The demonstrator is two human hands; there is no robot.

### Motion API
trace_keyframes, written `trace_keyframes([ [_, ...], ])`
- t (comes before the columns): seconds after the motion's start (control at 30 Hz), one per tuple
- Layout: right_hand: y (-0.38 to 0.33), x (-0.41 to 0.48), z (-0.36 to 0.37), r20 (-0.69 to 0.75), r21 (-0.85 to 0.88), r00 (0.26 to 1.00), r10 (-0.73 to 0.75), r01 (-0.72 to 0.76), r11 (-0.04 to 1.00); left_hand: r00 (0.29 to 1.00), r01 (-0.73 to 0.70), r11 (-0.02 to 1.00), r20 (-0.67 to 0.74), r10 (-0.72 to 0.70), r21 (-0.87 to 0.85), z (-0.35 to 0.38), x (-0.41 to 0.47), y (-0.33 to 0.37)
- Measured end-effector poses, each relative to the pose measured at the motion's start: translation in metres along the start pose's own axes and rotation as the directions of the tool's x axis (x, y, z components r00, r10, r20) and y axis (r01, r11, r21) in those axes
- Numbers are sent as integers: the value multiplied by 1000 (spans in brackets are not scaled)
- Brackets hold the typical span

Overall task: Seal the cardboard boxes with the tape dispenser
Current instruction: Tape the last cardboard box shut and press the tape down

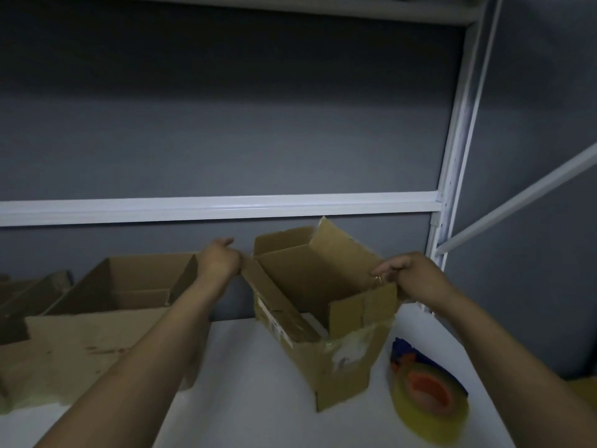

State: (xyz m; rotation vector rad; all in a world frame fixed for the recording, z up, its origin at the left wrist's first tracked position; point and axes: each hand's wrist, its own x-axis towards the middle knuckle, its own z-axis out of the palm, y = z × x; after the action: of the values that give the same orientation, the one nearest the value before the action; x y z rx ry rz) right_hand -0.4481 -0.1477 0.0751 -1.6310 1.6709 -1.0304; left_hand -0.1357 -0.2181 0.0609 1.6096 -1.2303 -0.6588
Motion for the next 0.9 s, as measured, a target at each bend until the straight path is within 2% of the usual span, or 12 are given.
trace_keyframes([
  [0.07,3,-2,1,-34,77,999,23,-20,997,996,-75,990,54,69,122,3,-11,1],
  [0.13,4,-5,1,-40,77,999,18,-15,997,993,-91,986,89,79,141,8,-16,-2],
  [0.2,6,-10,-3,19,-7,1000,-19,19,1000,997,-42,996,74,35,83,11,-14,-7],
  [0.3,12,-8,-9,177,-170,975,-133,163,972,998,42,997,40,-39,-72,10,-11,-5],
  [0.4,16,10,-7,169,-462,962,-216,271,844,998,30,996,63,-24,-90,8,-15,-1],
  [0.47,18,21,1,137,-658,938,-318,326,679,996,8,999,94,-4,-45,9,-22,1],
  [0.53,21,27,13,144,-756,921,-362,338,560,993,-50,997,112,45,50,7,-29,-2],
  [0.63,30,35,28,119,-822,925,-361,296,487,966,-200,959,206,158,201,-4,-27,-23],
  [0.7,36,39,35,95,-832,931,-351,268,486,925,-294,924,315,211,243,-11,-21,-38],
  [0.77,45,40,41,75,-818,940,-332,249,519,874,-324,938,420,245,127,-13,-21,-44],
  [0.83,54,39,46,40,-765,951,-306,226,603,826,-327,944,498,265,41,-12,-27,-44],
  [0.9,60,36,50,-2,-655,964,-264,198,729,772,-384,919,575,271,84,-14,-27,-42],
])
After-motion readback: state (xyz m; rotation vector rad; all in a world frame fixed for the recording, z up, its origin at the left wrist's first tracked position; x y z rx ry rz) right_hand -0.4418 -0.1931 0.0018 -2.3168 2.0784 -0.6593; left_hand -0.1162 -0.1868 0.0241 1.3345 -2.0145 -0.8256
